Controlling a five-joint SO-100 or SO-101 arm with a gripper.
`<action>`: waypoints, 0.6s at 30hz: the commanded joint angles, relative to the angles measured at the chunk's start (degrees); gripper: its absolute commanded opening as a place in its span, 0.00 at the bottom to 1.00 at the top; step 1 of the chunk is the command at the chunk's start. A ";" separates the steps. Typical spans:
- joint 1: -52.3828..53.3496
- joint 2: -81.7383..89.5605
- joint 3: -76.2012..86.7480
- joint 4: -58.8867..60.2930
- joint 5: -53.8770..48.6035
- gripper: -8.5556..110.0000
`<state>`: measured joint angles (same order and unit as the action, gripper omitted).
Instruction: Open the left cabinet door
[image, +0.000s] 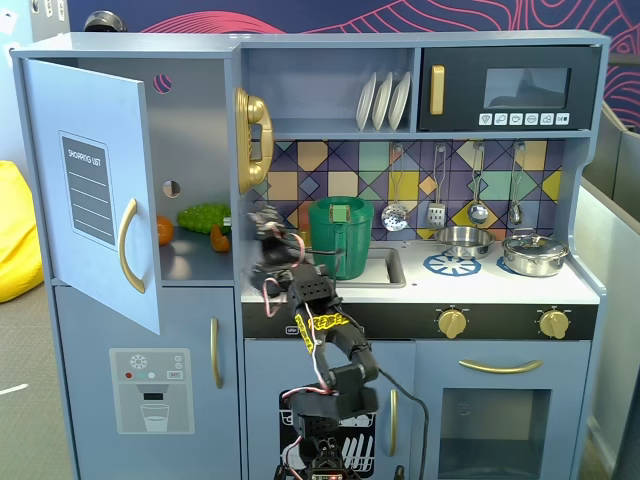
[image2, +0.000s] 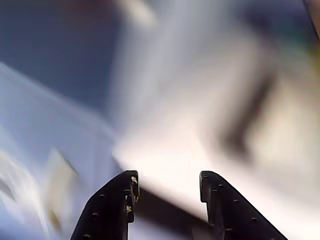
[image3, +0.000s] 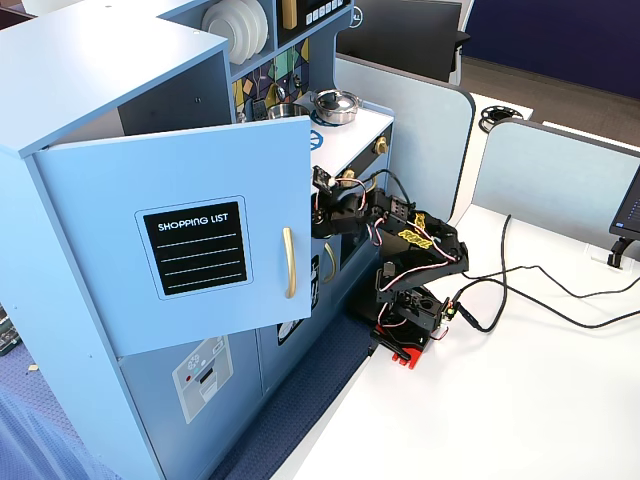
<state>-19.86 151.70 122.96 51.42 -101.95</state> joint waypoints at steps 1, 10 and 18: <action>10.90 2.37 1.14 17.40 6.33 0.12; 18.28 19.07 27.16 31.38 21.01 0.13; 20.13 29.71 42.89 30.67 26.89 0.14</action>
<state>-1.67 178.07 161.89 81.65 -74.62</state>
